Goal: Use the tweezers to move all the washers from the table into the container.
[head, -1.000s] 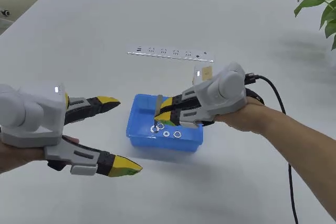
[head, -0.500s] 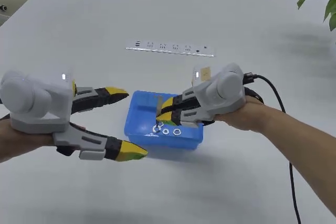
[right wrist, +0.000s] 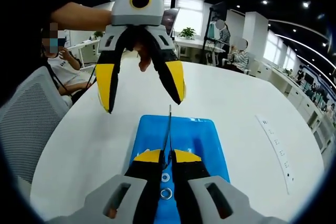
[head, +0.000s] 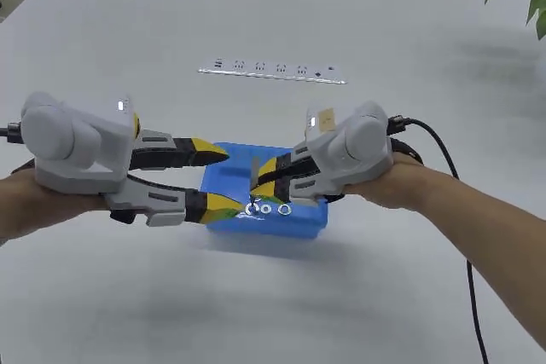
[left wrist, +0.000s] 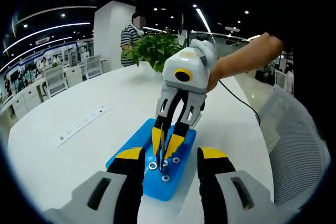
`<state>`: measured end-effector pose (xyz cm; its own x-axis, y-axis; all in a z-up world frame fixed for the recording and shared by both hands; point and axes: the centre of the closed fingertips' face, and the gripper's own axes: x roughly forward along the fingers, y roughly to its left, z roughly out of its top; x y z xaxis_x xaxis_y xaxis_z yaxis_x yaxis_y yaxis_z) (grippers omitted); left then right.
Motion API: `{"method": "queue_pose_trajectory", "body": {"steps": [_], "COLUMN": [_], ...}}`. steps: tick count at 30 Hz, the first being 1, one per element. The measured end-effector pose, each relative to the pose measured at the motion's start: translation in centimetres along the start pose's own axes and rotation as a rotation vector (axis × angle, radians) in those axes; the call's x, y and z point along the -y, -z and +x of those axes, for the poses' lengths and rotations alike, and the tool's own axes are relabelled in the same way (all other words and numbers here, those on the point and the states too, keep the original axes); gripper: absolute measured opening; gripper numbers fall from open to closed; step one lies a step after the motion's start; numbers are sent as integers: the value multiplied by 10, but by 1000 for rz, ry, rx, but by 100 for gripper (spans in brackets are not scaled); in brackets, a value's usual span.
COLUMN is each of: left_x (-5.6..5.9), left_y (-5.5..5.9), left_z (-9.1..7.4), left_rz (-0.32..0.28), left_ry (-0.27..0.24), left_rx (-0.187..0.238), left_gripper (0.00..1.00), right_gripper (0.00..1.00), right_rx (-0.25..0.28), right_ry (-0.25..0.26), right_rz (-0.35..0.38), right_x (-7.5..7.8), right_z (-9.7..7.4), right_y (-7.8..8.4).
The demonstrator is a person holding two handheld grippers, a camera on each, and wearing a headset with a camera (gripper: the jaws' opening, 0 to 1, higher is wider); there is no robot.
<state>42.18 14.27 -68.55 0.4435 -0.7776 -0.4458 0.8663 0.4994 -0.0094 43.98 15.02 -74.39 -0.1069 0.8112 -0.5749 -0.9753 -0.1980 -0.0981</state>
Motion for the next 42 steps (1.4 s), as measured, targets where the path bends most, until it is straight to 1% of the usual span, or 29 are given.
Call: {"method": "queue_pose_trajectory", "body": {"steps": [3,6,11,14,18,20,23,25,27,35,42], "left_x": [-3,-5,-4,-4,-3,-3,-3,-3,-4,-2,-2], "left_y": [-1,-2,-5,-5,-6,-7,-6,-7,-8,-8,-8], "left_z": [4,9,17,21,22,23,23,22,22,23,23], "left_rz": [21,36,73,86,101,100,106,108,112,134,145], "left_ry": [-2,7,36,49,59,64,70,70,71,82,82], "left_rx": [-8,-15,-24,-31,-25,-24,-30,-26,-27,-34,-40], "left_gripper": [36,26,23,19,14,12,11,10,7,6,6], "right_gripper": [8,8,8,8,8,8,8,8,8,9,10], "right_rx": [-4,-8,-9,-9,-10,-10,-12,-12,-13,-18,-22], "right_ry": [-3,-11,-16,-16,-18,-18,-19,-21,-21,-19,-18], "right_rz": [-4,-9,-14,-17,-19,-21,-26,-28,-30,-32,-34], "right_x": [-1,-3,-4,-4,-5,-5,-5,-6,-6,-6,-7], "right_z": [1,2,2,2,2,2,3,3,3,3,3], "right_y": [2,3,4,4,4,4,4,4,4,4,4]}}
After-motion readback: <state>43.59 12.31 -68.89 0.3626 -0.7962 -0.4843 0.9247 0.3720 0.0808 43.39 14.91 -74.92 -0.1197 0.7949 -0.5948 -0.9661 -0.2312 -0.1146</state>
